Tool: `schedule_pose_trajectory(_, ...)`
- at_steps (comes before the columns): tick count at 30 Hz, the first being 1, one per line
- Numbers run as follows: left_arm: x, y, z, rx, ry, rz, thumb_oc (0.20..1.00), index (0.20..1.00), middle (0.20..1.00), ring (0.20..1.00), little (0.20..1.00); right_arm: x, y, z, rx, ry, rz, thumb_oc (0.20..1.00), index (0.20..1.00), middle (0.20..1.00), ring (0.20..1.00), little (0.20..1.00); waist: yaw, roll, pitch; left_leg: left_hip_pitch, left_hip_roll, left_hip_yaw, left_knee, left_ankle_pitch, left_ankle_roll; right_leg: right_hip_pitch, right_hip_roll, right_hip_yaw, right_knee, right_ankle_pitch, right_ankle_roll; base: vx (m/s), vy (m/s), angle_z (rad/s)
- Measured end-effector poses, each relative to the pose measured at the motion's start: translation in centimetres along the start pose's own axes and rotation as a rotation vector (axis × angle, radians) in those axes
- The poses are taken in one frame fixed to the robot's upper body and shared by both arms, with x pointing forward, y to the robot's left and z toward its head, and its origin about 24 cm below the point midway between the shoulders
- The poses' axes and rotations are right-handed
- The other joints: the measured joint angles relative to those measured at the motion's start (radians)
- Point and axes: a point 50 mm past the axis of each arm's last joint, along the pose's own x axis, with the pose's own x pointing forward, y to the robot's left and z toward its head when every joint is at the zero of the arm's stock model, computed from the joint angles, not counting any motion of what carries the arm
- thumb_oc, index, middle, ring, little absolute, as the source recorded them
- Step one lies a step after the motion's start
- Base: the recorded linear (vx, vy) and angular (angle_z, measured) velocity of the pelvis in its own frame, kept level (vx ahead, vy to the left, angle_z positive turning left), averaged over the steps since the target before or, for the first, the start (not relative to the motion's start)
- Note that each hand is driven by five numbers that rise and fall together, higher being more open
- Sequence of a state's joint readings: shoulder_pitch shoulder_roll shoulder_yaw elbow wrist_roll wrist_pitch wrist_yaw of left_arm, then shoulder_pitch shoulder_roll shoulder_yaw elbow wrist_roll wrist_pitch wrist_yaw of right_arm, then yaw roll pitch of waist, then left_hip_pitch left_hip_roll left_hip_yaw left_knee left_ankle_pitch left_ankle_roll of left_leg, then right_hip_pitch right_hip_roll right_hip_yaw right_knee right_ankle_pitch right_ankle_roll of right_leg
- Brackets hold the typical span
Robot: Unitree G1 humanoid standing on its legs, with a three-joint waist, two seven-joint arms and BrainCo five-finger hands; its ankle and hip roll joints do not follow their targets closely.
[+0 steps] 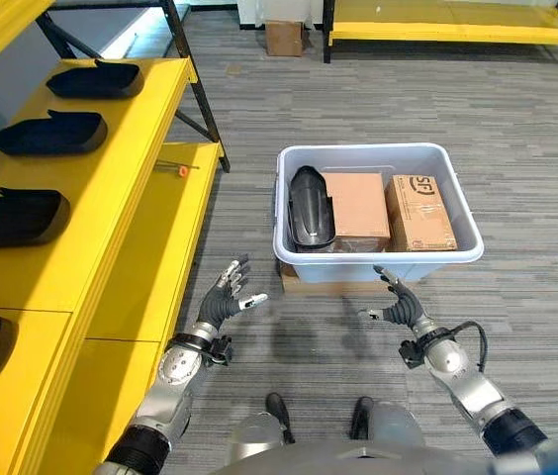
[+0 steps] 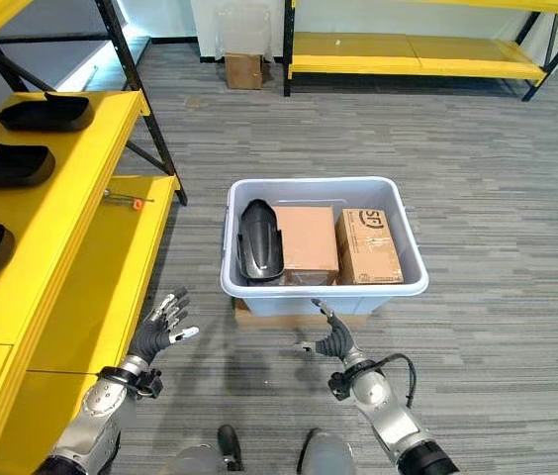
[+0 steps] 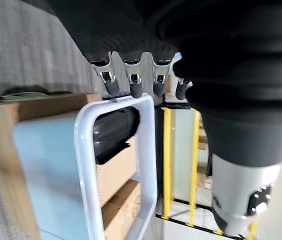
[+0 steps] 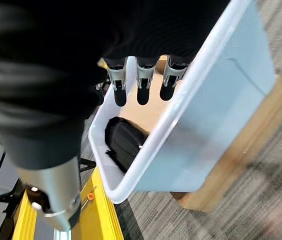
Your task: Move parts from the plastic box to the shelf.
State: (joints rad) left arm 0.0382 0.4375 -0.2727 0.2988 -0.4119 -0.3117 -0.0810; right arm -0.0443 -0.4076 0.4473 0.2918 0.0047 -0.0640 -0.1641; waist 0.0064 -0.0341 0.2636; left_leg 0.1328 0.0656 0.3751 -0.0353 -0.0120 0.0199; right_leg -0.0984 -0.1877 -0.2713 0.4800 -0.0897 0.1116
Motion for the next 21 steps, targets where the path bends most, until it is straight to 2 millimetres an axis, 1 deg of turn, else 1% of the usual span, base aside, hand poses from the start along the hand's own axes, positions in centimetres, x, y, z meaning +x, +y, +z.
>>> schedule_pose_trajectory(1,-0.1,0.2,0.0,0.007,0.003,0.000,1.000,1.000,1.000,1.000,1.000,0.0,0.1,0.0,0.002,0.000,0.000,1.000,1.000,1.000,1.000,1.000,0.000,-0.001,0.002,0.004,0.008,0.000,-0.003,0.000,0.000,-0.001,-0.006,0.002,-0.003,0.000,0.008,0.26,-0.385,0.07)
schedule_pose_trajectory(2,-0.3,0.4,0.0,0.016,0.008,0.004,1.000,1.000,1.000,1.000,1.000,-0.1,0.1,-0.1,0.002,0.002,0.001,1.000,1.000,1.000,1.000,1.000,0.000,0.005,0.005,0.007,0.015,0.006,-0.010,0.000,-0.002,0.013,-0.022,-0.021,-0.086,0.003,0.026,0.29,-0.558,-0.15)
schedule_pose_trajectory(3,-0.4,0.6,-0.1,0.014,0.019,0.008,1.000,1.000,1.000,1.000,1.000,-0.1,0.0,-0.1,0.001,0.000,0.000,1.000,1.000,1.000,1.000,1.000,-0.002,-0.001,0.002,0.008,0.013,0.006,-0.024,0.001,-0.021,0.012,-0.072,-0.015,-0.268,0.043,0.065,0.32,-0.639,-0.16)
schedule_pose_trajectory(4,-0.4,0.6,-0.2,0.013,0.028,0.008,1.000,1.000,1.000,1.000,1.000,-0.1,0.1,-0.1,0.003,0.003,0.001,1.000,1.000,1.000,1.000,1.000,-0.010,-0.002,0.002,0.009,0.015,0.002,-0.030,0.007,-0.030,0.020,-0.095,-0.015,-0.385,0.090,0.077,0.23,-0.546,-0.03)
schedule_pose_trajectory(5,-0.5,0.5,-0.4,0.011,0.038,0.004,1.000,1.000,1.000,1.000,1.000,-0.4,0.2,-0.5,0.005,0.014,0.003,1.000,1.000,1.000,1.000,1.000,-0.022,-0.011,-0.002,0.012,0.014,-0.006,-0.034,0.009,-0.039,0.035,-0.115,-0.013,-0.505,0.149,0.090,0.18,-0.360,0.10)
schedule_pose_trajectory(6,-0.7,0.4,-0.5,0.010,0.045,0.001,1.000,1.000,1.000,1.000,1.000,-0.5,0.4,-0.7,0.006,0.023,0.008,1.000,1.000,1.000,1.000,1.000,-0.022,-0.022,0.000,0.023,0.019,-0.009,-0.036,0.004,-0.049,0.035,-0.135,0.003,-0.577,0.203,0.103,0.19,-0.353,0.17)
schedule_pose_trajectory(7,-0.9,0.4,-0.8,0.010,0.056,0.002,1.000,1.000,1.000,1.000,1.000,-0.6,0.7,-0.8,0.008,0.028,0.016,1.000,1.000,1.000,1.000,1.000,-0.032,-0.026,0.003,0.029,0.029,-0.021,-0.037,0.004,-0.067,0.021,-0.151,0.017,-0.576,0.248,0.116,0.17,-0.312,0.24)
schedule_pose_trajectory(8,-1.2,0.4,-1.0,0.009,0.065,0.005,1.000,1.000,1.000,1.000,1.000,-0.8,0.9,-1.0,0.010,0.034,0.024,1.000,1.000,1.000,1.000,1.000,-0.045,-0.034,-0.001,0.039,0.042,-0.029,-0.044,0.011,-0.085,0.028,-0.143,0.024,-0.572,0.264,0.108,0.17,-0.308,0.38)
schedule_pose_trajectory(9,-1.6,0.5,-1.3,0.008,0.079,0.008,1.000,1.000,1.000,1.000,1.000,-1.0,1.0,-1.3,0.013,0.046,0.028,1.000,1.000,1.000,1.000,1.000,-0.048,-0.039,-0.002,0.061,0.061,-0.038,-0.059,0.019,-0.108,0.045,-0.114,0.023,-0.570,0.261,0.106,0.16,-0.301,0.39)
schedule_pose_trajectory(10,-2.1,0.5,-1.5,0.012,0.092,0.009,1.000,1.000,1.000,1.000,1.000,-1.3,1.2,-1.6,0.015,0.057,0.033,1.000,1.000,1.000,1.000,1.000,-0.048,-0.054,-0.012,0.074,0.072,-0.047,-0.058,0.014,-0.122,0.061,-0.086,0.030,-0.566,0.281,0.061,0.14,-0.273,0.33)
schedule_pose_trajectory(11,-2.2,0.0,-2.0,-0.012,0.107,0.013,1.000,1.000,1.000,1.000,1.000,-1.4,0.6,-1.9,0.002,0.070,0.022,1.000,1.000,1.000,1.000,1.000,-0.055,-0.023,-0.006,0.088,0.104,-0.061,-0.059,0.010,-0.132,0.078,-0.052,0.017,-0.561,0.291,0.020,0.15,-0.264,0.11)
schedule_pose_trajectory(12,-2.6,-0.6,-2.2,-0.031,0.112,0.005,1.000,1.000,1.000,1.000,1.000,-1.4,0.1,-2.1,-0.009,0.077,0.011,1.000,1.000,1.000,1.000,1.000,-0.049,0.007,-0.014,0.090,0.141,-0.058,-0.057,0.009,-0.108,0.074,-0.010,0.009,-0.554,0.271,0.012,0.15,-0.338,-0.21)
schedule_pose_trajectory(13,-2.8,-1.5,-2.2,-0.040,0.109,-0.029,1.000,1.000,1.000,1.000,1.000,-1.1,-1.0,-1.8,-0.051,0.062,0.005,1.000,1.000,1.000,1.000,1.000,-0.042,0.047,-0.019,0.082,0.199,-0.059,-0.025,0.037,-0.068,0.080,0.053,0.012,-0.572,0.258,-0.033,0.12,-0.286,-0.41)
schedule_pose_trajectory(14,-2.7,-1.7,-2.2,-0.043,0.107,-0.034,1.000,1.000,1.000,1.000,1.000,-1.0,-1.4,-1.7,-0.064,0.056,0.003,1.000,1.000,1.000,1.000,1.000,-0.042,0.047,-0.019,0.071,0.211,-0.062,-0.002,0.057,-0.053,0.079,0.068,0.013,-0.572,0.250,-0.044,0.10,-0.291,-0.36)
schedule_pose_trajectory(15,-2.5,-1.9,-2.2,-0.048,0.104,-0.038,1.000,1.000,1.000,1.000,1.000,-0.9,-1.8,-1.6,-0.080,0.054,0.000,1.000,1.000,1.000,1.000,1.000,-0.044,0.045,-0.020,0.057,0.218,-0.067,0.026,0.085,-0.048,0.082,0.073,0.014,-0.571,0.245,-0.052,0.05,-0.156,-0.17)
schedule_pose_trajectory(16,-2.2,-2.3,-2.1,-0.057,0.097,-0.044,1.000,1.000,1.000,1.000,1.000,-1.0,-2.3,-1.7,-0.103,0.055,-0.006,1.000,1.000,1.000,1.000,1.000,-0.045,0.044,-0.019,0.050,0.223,-0.066,0.051,0.115,-0.053,0.088,0.074,0.017,-0.571,0.236,-0.065,0.07,-0.218,-0.07)
schedule_pose_trajectory(17,-1.9,-2.5,-2.0,-0.066,0.087,-0.049,1.000,1.000,1.000,1.000,1.000,-1.0,-2.6,-1.8,-0.116,0.059,-0.009,1.000,1.000,1.000,1.000,1.000,-0.051,0.045,-0.019,0.036,0.230,-0.076,0.076,0.149,-0.079,0.094,0.079,0.012,-0.569,0.225,-0.073,0.06,-0.181,0.03)
schedule_pose_trajectory(18,-1.7,-2.7,-1.8,-0.070,0.075,-0.053,1.000,1.000,1.000,1.000,1.000,-1.1,-2.7,-1.9,-0.124,0.064,-0.010,1.000,1.000,1.000,1.000,1.000,-0.056,0.043,-0.019,0.022,0.233,-0.089,0.097,0.176,-0.093,0.099,0.080,0.011,-0.569,0.218,-0.080,0.07,-0.192,0.05)
schedule_pose_trajectory(19,-1.3,-2.8,-1.5,-0.069,0.059,-0.060,1.000,1.000,1.000,1.000,1.000,-1.2,-2.9,-2.0,-0.131,0.066,-0.011,1.000,1.000,1.000,1.000,1.000,-0.055,0.042,-0.019,0.017,0.235,-0.093,0.113,0.213,-0.115,0.106,0.080,0.010,-0.569,0.210,-0.086,0.11,-0.154,0.09)
schedule_pose_trajectory(20,-1.0,-2.9,-1.2,-0.066,0.045,-0.069,1.000,1.000,1.000,1.000,1.000,-1.2,-3.0,-2.0,-0.135,0.066,-0.017,1.000,1.000,1.000,1.000,1.000,-0.060,0.042,-0.019,-0.001,0.241,-0.094,0.133,0.254,-0.156,0.115,0.080,0.007,-0.569,0.199,-0.092,0.09,-0.082,0.12)
schedule_pose_trajectory(21,-0.7,-2.9,-0.8,-0.063,0.027,-0.074,1.000,1.000,1.000,1.000,1.000,-1.2,-3.1,-2.0,-0.133,0.064,-0.026,1.000,1.000,1.000,1.000,1.000,-0.067,0.043,-0.019,-0.014,0.247,-0.095,0.153,0.278,-0.164,0.123,0.081,0.005,-0.570,0.188,-0.098,0.12,-0.175,0.17)
